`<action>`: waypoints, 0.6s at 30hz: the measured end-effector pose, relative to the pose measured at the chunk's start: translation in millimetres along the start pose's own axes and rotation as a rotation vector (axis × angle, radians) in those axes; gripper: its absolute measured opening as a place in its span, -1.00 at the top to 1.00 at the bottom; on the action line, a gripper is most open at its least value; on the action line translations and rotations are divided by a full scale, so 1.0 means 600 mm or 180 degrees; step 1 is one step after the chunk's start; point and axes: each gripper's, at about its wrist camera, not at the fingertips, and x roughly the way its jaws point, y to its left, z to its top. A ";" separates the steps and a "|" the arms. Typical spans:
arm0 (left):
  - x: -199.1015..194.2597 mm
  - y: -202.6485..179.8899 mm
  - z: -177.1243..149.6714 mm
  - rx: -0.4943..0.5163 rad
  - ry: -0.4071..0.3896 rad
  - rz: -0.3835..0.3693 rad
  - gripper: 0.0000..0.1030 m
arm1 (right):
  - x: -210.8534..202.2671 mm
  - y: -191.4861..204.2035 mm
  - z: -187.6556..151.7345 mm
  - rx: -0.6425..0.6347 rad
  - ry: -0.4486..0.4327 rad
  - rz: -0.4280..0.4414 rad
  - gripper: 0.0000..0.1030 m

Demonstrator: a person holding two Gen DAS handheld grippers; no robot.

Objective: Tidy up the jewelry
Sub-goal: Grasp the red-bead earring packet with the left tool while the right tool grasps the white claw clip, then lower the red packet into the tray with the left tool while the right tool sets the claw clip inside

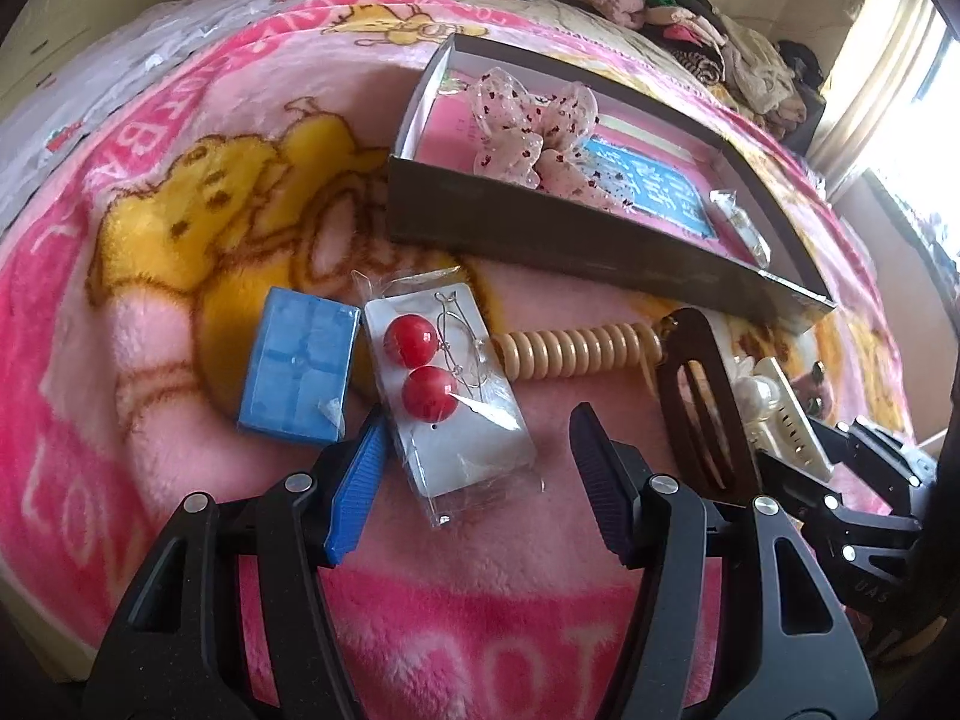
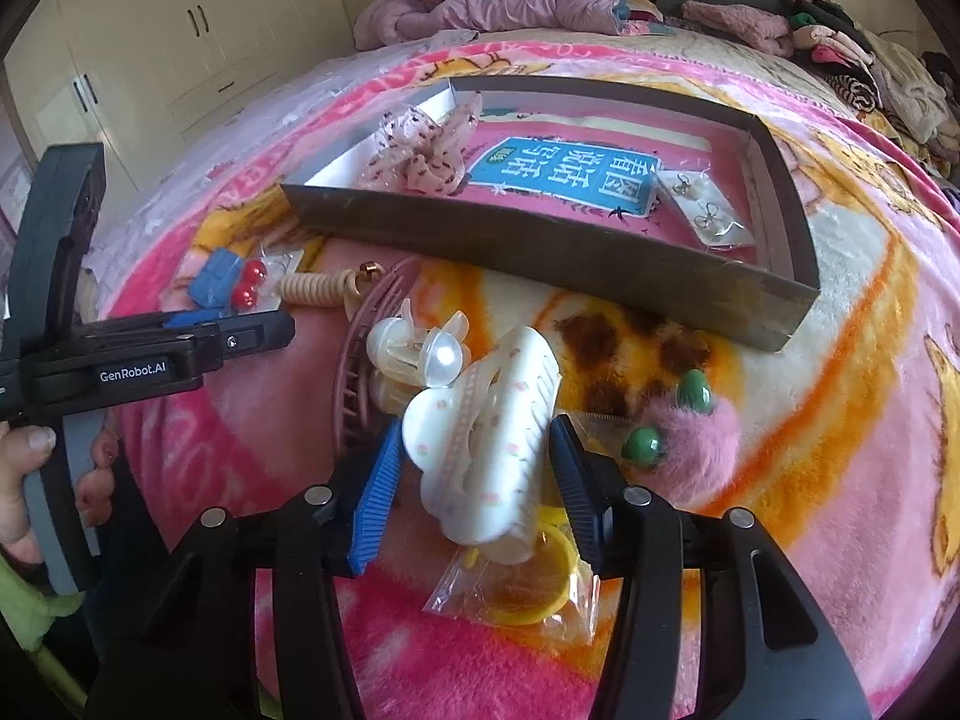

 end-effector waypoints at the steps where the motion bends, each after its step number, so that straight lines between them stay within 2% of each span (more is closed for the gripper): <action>1: 0.001 -0.001 -0.001 0.0033 -0.0006 0.0042 0.19 | 0.001 0.000 0.001 -0.0002 -0.0008 0.0001 0.07; 7: -0.004 0.000 -0.005 0.0130 -0.0055 0.0055 0.22 | 0.000 0.000 0.003 -0.0050 -0.0063 -0.0020 0.13; 11: -0.017 0.004 -0.010 0.0130 -0.0082 -0.0024 0.23 | -0.011 -0.004 0.002 -0.0035 -0.0110 -0.0030 0.14; 18: -0.057 -0.004 -0.015 0.0206 -0.0234 -0.0126 0.29 | -0.056 -0.025 0.005 0.0074 -0.0274 -0.0053 0.14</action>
